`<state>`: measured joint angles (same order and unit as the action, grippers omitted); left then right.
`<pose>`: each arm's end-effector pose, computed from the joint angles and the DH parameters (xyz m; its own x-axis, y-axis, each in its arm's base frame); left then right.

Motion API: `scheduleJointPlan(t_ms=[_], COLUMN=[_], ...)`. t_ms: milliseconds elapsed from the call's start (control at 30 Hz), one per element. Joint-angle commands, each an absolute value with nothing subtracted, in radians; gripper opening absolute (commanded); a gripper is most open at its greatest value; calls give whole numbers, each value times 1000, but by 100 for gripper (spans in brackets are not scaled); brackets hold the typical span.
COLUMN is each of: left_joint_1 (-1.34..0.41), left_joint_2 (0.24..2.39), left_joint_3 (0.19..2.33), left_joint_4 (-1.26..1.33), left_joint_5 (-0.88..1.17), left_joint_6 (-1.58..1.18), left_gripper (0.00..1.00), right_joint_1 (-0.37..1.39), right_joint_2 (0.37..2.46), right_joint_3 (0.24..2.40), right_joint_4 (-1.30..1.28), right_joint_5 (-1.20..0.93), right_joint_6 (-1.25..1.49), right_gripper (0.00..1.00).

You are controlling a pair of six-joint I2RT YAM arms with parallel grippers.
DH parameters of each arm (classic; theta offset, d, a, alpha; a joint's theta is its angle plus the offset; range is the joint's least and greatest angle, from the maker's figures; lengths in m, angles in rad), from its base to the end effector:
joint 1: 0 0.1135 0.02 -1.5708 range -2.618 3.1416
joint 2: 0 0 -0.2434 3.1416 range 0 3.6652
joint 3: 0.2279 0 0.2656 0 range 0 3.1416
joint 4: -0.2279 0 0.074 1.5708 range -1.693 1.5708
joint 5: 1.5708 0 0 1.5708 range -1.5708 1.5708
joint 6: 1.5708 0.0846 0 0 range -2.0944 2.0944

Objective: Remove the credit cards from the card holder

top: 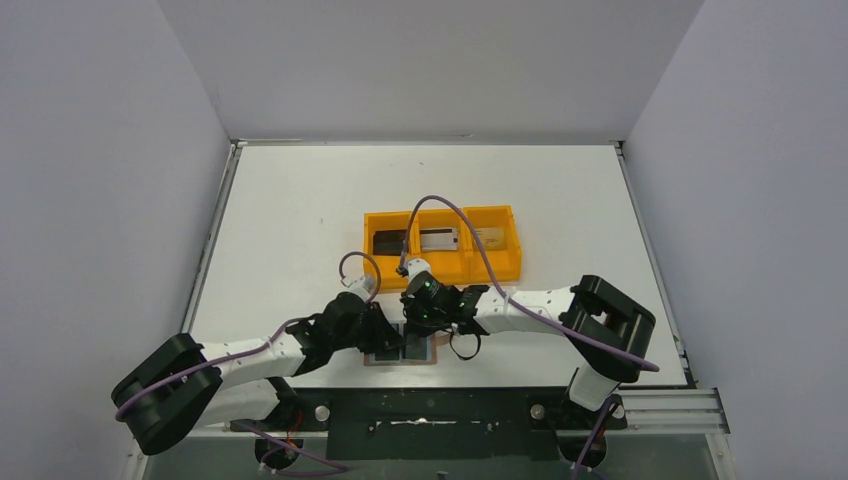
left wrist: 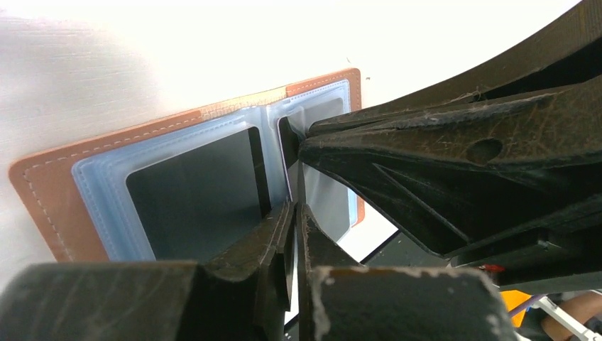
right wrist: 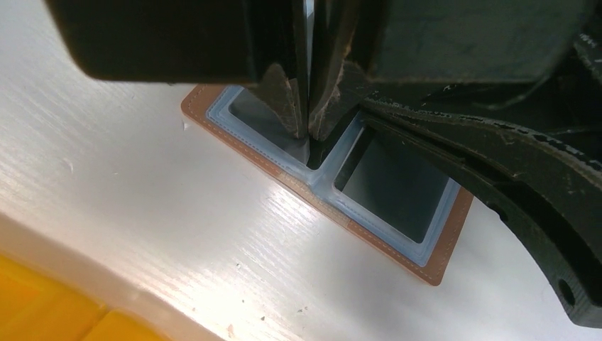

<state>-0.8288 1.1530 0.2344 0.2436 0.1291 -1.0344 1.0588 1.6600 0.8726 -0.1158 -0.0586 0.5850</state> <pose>0.1604 -0.1911 0.0681 -0.9025 -0.2769 -0.3298 0.0453 0.7005 -0.7122 0.1744 0.3205 0.0905 -0.8111 -0.3181 -0.4908 -0.5279 0.7594 0.3802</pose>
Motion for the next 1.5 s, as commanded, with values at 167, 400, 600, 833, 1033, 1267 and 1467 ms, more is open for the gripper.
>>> scheduleJointPlan(t_ms=[167,400,600,833,1033,1267,1467], left_joint_1=[-809,-805,-799,-798,-796,-796,-796], left_joint_2=[1158,1106,1042,1012,967,948,915], left_joint_3=[264,265,282,319,343,330,357], left_joint_4=[380,308,209,78,-2,33,-48], left_joint_5=[155,97,70,12,-16,14,-38], left_joint_6=[-1027,-1019,-983,-949,-923,-931,-925], left_gripper=[0,0,0,0,0,0,0], right_joint_1=[1051,1036,1022,1026,1025,1024,1008], right_joint_2=[1599,1569,1559,1571,1571,1589,1557], right_joint_3=[842,838,834,839,857,868,852], right_joint_4=[-71,-95,-98,-91,-117,-116,-80], right_joint_5=[-105,-89,-107,-121,-87,-81,-89], right_joint_6=[585,580,561,555,559,576,621], right_gripper=[3,3,4,4,10,14,28])
